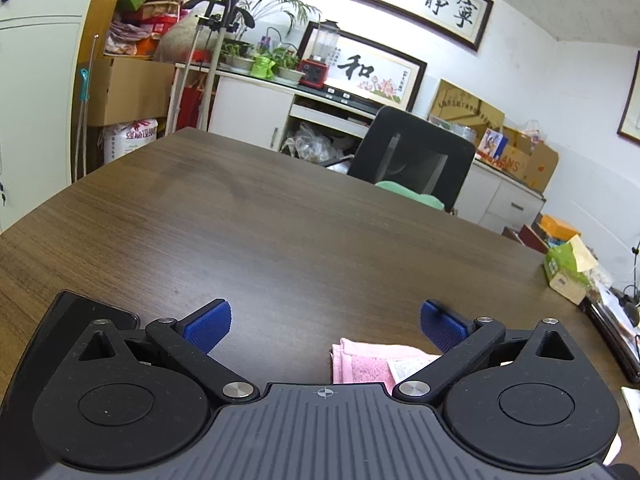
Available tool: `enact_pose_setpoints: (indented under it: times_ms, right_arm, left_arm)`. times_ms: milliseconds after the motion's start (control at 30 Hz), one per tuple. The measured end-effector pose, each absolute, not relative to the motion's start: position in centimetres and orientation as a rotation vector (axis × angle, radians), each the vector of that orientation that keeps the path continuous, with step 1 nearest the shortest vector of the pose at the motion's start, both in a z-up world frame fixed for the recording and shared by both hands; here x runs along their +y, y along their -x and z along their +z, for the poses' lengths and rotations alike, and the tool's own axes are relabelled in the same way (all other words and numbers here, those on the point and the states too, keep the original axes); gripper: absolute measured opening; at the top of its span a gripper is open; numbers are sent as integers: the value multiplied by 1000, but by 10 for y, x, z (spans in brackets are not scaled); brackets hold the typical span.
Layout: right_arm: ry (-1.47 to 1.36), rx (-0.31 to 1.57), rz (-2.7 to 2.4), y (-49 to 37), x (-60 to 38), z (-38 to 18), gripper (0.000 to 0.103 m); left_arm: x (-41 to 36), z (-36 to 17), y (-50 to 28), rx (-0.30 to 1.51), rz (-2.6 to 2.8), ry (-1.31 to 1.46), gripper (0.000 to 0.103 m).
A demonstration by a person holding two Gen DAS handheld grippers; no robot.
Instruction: Fold towel
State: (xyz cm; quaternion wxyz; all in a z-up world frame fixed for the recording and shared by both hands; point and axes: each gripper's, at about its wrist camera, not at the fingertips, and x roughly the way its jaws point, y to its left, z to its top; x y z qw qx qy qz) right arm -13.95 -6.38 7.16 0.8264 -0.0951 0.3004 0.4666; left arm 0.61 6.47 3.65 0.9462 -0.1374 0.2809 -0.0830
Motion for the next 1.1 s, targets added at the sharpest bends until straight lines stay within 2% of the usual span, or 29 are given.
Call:
enact_pose_setpoints:
  times_ms: [33,167,200,267,300,533,667,733,800,867,933,1100]
  right_arm:
    - [162,645,988,135,-71,73,23]
    - [54,681,1007,132,-97,77,27]
    - [42,685,1012,132,-103,78,31]
    - [4,669,983,133,-126,85,59]
    - [-21,662,965,134,-139,88,64]
    - [-352,656,604,140,-274,84,68]
    - [-540,773,503,119,-314,61,69]
    - [-514,798,466,116,-319,55,65]
    - [-520,806,458,115,-323,58,67]
    - [-503,784,452,113,-323,66,79]
    - [-475,750,449,105,-315,76,84]
    - [-413,779,465,77,-267,76,86]
  left_arm:
    - [64,36,-7,574,-173,279,102]
    - [59,33,-7,588,-252,260,102]
    - [57,33,-6,591,-281,255,102]
    - [55,32,-4,595,-336,255,102]
    - [52,32,-3,600,-393,260,102]
    - [33,22,1,672,-602,238,102]
    - [26,12,1,762,-605,216,102]
    - [23,9,6,775,-594,164,101]
    - [19,6,12,770,-583,115,102]
    - [15,4,19,761,-575,56,102]
    - [6,1,26,748,-566,-24,103]
    - [-16,-5,41,704,-553,-187,103]
